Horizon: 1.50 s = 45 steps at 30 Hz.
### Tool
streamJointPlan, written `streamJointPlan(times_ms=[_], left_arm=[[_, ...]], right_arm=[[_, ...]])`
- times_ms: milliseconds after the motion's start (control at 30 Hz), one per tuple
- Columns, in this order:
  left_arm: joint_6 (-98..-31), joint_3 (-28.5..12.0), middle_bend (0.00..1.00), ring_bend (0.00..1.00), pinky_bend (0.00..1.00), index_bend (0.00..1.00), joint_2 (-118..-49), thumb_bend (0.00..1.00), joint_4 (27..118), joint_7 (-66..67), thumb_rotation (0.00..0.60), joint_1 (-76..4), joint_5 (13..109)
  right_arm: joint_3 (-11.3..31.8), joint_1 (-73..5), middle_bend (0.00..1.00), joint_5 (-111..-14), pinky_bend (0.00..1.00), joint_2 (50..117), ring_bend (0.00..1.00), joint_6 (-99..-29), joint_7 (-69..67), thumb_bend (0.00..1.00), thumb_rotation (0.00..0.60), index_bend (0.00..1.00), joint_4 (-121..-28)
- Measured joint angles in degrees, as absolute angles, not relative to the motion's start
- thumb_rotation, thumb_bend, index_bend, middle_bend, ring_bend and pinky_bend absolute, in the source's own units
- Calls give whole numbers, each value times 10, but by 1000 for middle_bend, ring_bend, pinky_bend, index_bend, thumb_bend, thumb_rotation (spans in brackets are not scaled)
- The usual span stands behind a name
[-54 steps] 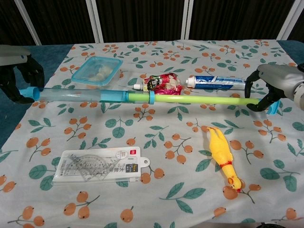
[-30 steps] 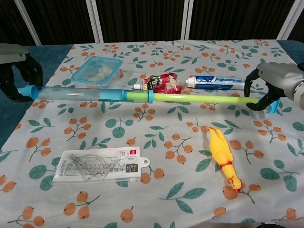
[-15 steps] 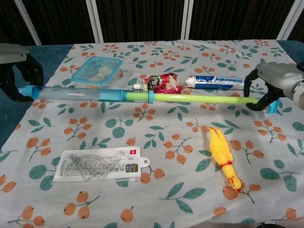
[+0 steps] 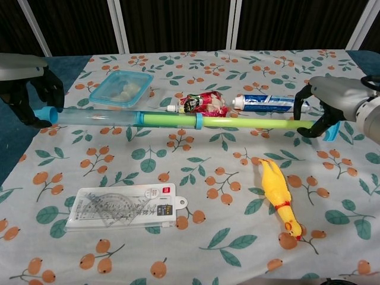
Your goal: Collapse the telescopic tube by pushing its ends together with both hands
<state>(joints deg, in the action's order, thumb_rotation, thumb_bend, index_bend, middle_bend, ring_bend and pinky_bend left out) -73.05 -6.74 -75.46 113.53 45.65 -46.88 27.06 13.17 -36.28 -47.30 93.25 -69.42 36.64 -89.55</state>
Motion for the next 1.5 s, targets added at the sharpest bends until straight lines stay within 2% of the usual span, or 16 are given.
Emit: streamJointPlan(times_ms=[1500], left_arm=[[-760,-106,435,260,371,539,-836,355,1128,499,600,-522,223]], right_arm=[[128,-380,223,-485,199,958,108,-710,397,446,600,800,-942]])
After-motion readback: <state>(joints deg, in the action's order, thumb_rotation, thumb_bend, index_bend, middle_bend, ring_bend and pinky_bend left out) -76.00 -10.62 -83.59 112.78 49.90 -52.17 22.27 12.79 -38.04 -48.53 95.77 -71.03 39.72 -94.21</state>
